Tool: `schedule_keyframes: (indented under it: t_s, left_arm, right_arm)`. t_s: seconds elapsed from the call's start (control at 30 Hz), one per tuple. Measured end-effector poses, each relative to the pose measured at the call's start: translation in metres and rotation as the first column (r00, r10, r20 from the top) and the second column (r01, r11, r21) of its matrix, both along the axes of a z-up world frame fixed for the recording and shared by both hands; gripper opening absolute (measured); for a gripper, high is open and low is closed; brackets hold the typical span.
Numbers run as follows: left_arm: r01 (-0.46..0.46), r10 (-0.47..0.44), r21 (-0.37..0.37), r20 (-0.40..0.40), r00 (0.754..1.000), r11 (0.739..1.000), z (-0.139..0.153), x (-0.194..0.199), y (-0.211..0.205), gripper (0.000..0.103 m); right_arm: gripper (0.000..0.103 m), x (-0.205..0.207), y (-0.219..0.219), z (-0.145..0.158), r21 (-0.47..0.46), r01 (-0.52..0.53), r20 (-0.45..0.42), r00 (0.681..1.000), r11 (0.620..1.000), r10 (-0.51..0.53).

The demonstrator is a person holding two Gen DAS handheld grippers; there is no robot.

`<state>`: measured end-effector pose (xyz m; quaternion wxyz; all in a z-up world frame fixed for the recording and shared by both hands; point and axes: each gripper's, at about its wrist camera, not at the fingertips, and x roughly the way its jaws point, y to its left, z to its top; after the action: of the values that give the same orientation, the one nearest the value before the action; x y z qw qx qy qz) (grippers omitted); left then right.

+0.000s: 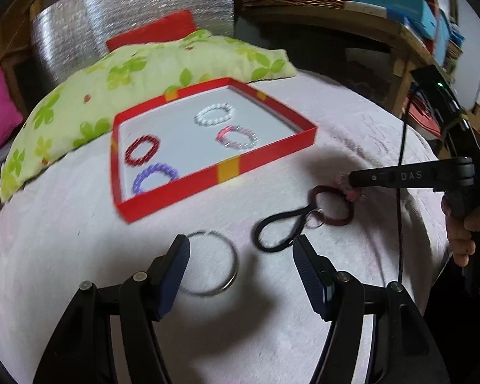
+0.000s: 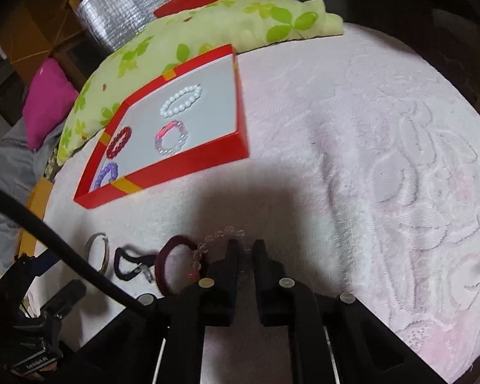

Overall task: Organize jewelry
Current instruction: 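Lift the clear bracelet with the right gripper while the left grasps the black hair tie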

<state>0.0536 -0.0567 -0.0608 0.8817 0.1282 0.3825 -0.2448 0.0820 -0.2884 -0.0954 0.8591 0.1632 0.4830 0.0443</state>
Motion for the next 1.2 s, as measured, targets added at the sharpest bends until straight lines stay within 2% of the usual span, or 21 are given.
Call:
schedule_keyframes:
  t_s: [0.23, 0.33, 0.4, 0.47, 0.57, 0.63, 0.7, 0.77, 0.9, 0.93, 1.0, 1.03, 1.07, 1.13, 1.17, 1.2]
  left_arm:
    - [0.172, -0.173, 0.023, 0.018, 0.985, 0.985, -0.001, 0.012, -0.029, 0.068]
    - [0.250, -0.250, -0.015, -0.036, 0.967, 0.968, -0.004, 0.021, -0.033, 0.068]
    - [0.290, -0.290, -0.004, -0.053, 0.956, 0.957, -0.008, 0.023, -0.037, 0.068]
    - [0.315, -0.312, 0.032, -0.060, 0.948, 0.949, -0.015, 0.027, -0.043, 0.068]
    - [0.318, -0.312, 0.051, -0.104, 0.944, 0.947, -0.027, 0.037, -0.047, 0.068]
    - [0.330, -0.323, 0.062, -0.107, 0.940, 0.942, -0.031, 0.041, -0.048, 0.066]
    - [0.343, -0.334, 0.061, -0.122, 0.935, 0.938, -0.034, 0.042, -0.048, 0.054]
    - [0.346, -0.337, 0.049, -0.132, 0.932, 0.937, -0.036, 0.042, -0.048, 0.051]
    - [0.362, -0.354, 0.038, -0.143, 0.924, 0.931, -0.035, 0.036, -0.047, 0.029]
    - [0.355, -0.346, 0.035, -0.147, 0.926, 0.934, -0.035, 0.034, -0.046, 0.027]
    - [0.347, -0.338, 0.028, -0.156, 0.928, 0.938, -0.035, 0.033, -0.044, 0.017]
    - [0.342, -0.334, 0.025, -0.160, 0.929, 0.939, -0.035, 0.032, -0.043, 0.016]
    - [0.339, -0.331, 0.023, -0.162, 0.930, 0.941, -0.034, 0.031, -0.042, 0.013]
    - [0.331, -0.324, 0.019, -0.165, 0.932, 0.943, -0.033, 0.029, -0.039, 0.010]
    - [0.327, -0.320, 0.018, -0.166, 0.933, 0.945, -0.032, 0.027, -0.037, 0.010]
    - [0.323, -0.316, 0.018, -0.165, 0.934, 0.946, -0.031, 0.026, -0.035, 0.009]
  right_arm:
    - [0.010, -0.002, -0.017, -0.003, 0.044, 0.051, -0.017, 0.999, 0.998, -0.051]
    - [0.010, -0.001, -0.018, -0.005, 0.061, 0.053, -0.032, 0.998, 0.997, -0.051]
    - [0.010, 0.000, -0.018, -0.006, 0.066, 0.054, -0.039, 0.998, 0.996, -0.051]
    - [0.010, 0.001, -0.016, -0.006, 0.065, 0.054, -0.042, 0.998, 0.996, -0.052]
    - [0.010, 0.002, -0.014, -0.006, 0.066, 0.052, -0.045, 0.998, 0.996, -0.049]
    - [0.010, 0.004, -0.013, -0.007, 0.070, 0.053, -0.048, 0.998, 0.996, -0.050]
    - [0.010, 0.004, -0.013, -0.007, 0.075, 0.054, -0.049, 0.997, 0.996, -0.050]
    - [0.010, 0.004, -0.014, -0.007, 0.080, 0.056, -0.050, 0.997, 0.995, -0.052]
    - [0.011, 0.003, -0.015, -0.007, 0.092, 0.058, -0.052, 0.997, 0.994, -0.053]
    - [0.013, 0.003, -0.016, -0.007, 0.099, 0.060, -0.055, 0.997, 0.993, -0.055]
    - [0.024, 0.002, -0.016, -0.006, 0.126, 0.058, -0.055, 0.997, 0.990, -0.051]
    - [0.031, 0.002, -0.016, -0.005, 0.131, 0.053, -0.049, 0.998, 0.990, -0.047]
    - [0.033, 0.001, -0.014, -0.004, 0.129, 0.046, -0.042, 0.998, 0.991, -0.041]
    - [0.030, 0.001, -0.007, -0.003, 0.085, 0.013, -0.023, 1.000, 0.996, -0.011]
    - [0.013, 0.001, -0.003, -0.002, 0.062, 0.000, -0.018, 1.000, 0.998, 0.001]
    - [0.009, 0.001, -0.001, -0.002, 0.045, -0.012, -0.016, 1.000, 0.999, 0.012]
